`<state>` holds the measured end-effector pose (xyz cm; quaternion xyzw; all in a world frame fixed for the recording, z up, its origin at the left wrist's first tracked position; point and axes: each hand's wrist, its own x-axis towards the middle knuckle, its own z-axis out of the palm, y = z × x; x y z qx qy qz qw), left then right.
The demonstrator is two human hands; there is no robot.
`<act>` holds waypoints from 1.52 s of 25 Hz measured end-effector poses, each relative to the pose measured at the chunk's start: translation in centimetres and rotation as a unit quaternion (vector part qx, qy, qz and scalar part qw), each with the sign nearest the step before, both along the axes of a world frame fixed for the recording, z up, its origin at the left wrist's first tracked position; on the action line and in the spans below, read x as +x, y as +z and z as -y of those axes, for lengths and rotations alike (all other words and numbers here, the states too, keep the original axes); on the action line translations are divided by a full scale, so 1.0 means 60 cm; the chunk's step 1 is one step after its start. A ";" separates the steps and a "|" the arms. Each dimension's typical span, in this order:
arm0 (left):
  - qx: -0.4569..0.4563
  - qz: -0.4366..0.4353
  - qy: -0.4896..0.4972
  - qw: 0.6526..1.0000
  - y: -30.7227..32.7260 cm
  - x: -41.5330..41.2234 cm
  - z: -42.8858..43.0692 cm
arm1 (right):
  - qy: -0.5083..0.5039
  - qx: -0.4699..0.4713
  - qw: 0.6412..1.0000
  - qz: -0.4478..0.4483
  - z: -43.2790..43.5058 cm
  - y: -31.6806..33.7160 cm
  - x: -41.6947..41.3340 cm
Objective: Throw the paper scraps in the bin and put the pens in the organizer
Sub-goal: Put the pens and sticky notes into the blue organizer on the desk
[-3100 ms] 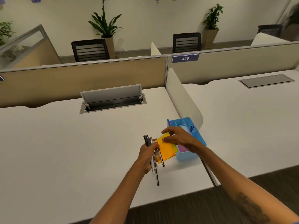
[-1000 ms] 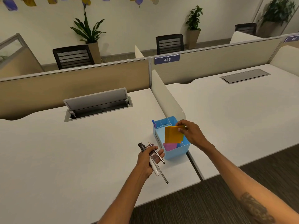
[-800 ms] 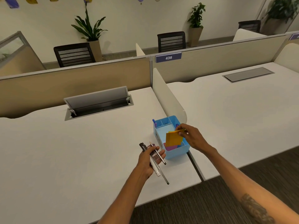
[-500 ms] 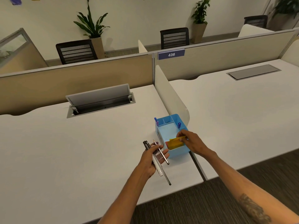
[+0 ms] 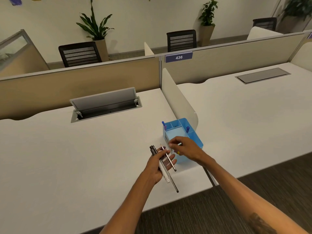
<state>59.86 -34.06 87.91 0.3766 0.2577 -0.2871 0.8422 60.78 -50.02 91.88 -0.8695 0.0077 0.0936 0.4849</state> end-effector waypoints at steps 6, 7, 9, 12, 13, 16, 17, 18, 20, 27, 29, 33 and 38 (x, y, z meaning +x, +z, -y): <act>0.039 0.030 -0.081 0.996 0.008 -0.023 -0.019 | -0.045 0.054 0.990 -0.119 -0.043 0.001 -0.006; 0.045 0.034 -0.089 0.994 0.008 -0.027 -0.023 | -0.054 0.066 0.988 -0.131 -0.046 0.001 -0.008; 0.054 0.042 -0.100 0.993 0.010 -0.032 -0.032 | -0.077 0.093 0.980 -0.160 -0.051 0.001 -0.013; 0.036 0.050 -0.108 0.992 0.016 -0.040 -0.044 | -0.115 0.115 0.968 -0.190 -0.063 0.007 -0.020; 0.026 0.050 -0.109 0.992 0.019 -0.041 -0.046 | -0.133 0.118 0.967 -0.184 -0.068 0.010 -0.021; -0.002 0.019 -0.094 0.995 0.025 -0.042 -0.055 | -0.191 0.135 0.965 -0.120 -0.082 0.019 -0.024; -0.009 0.007 -0.083 0.997 0.026 -0.042 -0.058 | -0.205 0.140 0.965 -0.088 -0.086 0.023 -0.026; -0.013 -0.002 -0.068 0.998 0.026 -0.041 -0.062 | -0.214 0.135 0.966 -0.058 -0.089 0.027 -0.029; -0.020 -0.008 -0.035 0.999 0.025 -0.037 -0.069 | -0.219 0.093 0.971 -0.010 -0.096 0.032 -0.032; -0.017 0.010 0.020 1.000 0.018 -0.016 -0.086 | -0.021 0.021 0.995 -0.095 -0.117 0.037 -0.040; 0.002 0.018 0.039 0.999 0.018 -0.010 -0.087 | 0.000 -0.024 0.993 -0.119 -0.123 0.034 -0.041; 0.032 0.030 0.074 0.996 0.021 -0.002 -0.087 | -0.016 -0.068 0.988 -0.135 -0.131 0.034 -0.043; 0.020 0.037 0.088 0.995 0.019 -0.002 -0.076 | -0.006 -0.073 0.988 -0.138 -0.122 0.036 -0.051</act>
